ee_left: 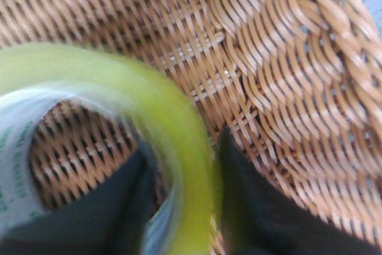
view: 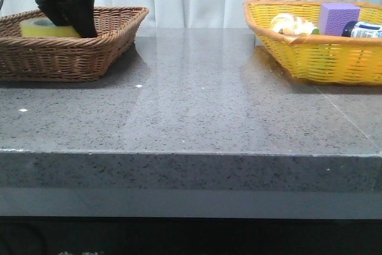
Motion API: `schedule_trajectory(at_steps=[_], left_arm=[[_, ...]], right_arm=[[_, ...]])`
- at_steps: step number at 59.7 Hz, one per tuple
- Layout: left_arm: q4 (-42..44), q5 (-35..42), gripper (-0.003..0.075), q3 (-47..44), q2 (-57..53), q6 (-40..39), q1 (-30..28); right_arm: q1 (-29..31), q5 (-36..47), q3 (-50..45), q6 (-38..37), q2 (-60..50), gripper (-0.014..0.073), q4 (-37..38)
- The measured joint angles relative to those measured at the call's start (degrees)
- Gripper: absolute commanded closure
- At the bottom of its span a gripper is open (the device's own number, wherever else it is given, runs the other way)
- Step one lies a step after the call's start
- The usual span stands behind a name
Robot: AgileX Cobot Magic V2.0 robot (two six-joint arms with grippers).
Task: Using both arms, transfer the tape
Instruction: 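Lower the tape roll into the brown basket and open left gripper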
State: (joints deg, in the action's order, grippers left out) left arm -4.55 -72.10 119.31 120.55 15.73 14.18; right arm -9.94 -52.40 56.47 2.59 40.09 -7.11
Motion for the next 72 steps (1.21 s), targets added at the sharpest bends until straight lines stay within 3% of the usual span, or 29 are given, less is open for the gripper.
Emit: schedule_trajectory(at_steps=[19, 38, 48, 72], left_arm=[[0.1, 0.1, 0.0316, 4.8, -0.7, -3.7, 0.0], [-0.6, 0.1, 0.0316, 3.9, -11.4, -9.6, 0.0], [-1.6, 0.1, 0.0316, -3.9, -21.0, -10.5, 1.0], [-1.7, 6.6, 0.0317, -37.0, -52.0, -10.5, 2.4]], right_arm=[[0.0, 0.1, 0.0, 0.0, 0.0, 0.0127, 0.0], [0.0, 0.1, 0.0, 0.0, 0.0, 0.0127, 0.0], [0.0, 0.1, 0.0, 0.0, 0.0, 0.0127, 0.0], [0.0, 0.2, 0.0, 0.0, 0.0, 0.0127, 0.0]])
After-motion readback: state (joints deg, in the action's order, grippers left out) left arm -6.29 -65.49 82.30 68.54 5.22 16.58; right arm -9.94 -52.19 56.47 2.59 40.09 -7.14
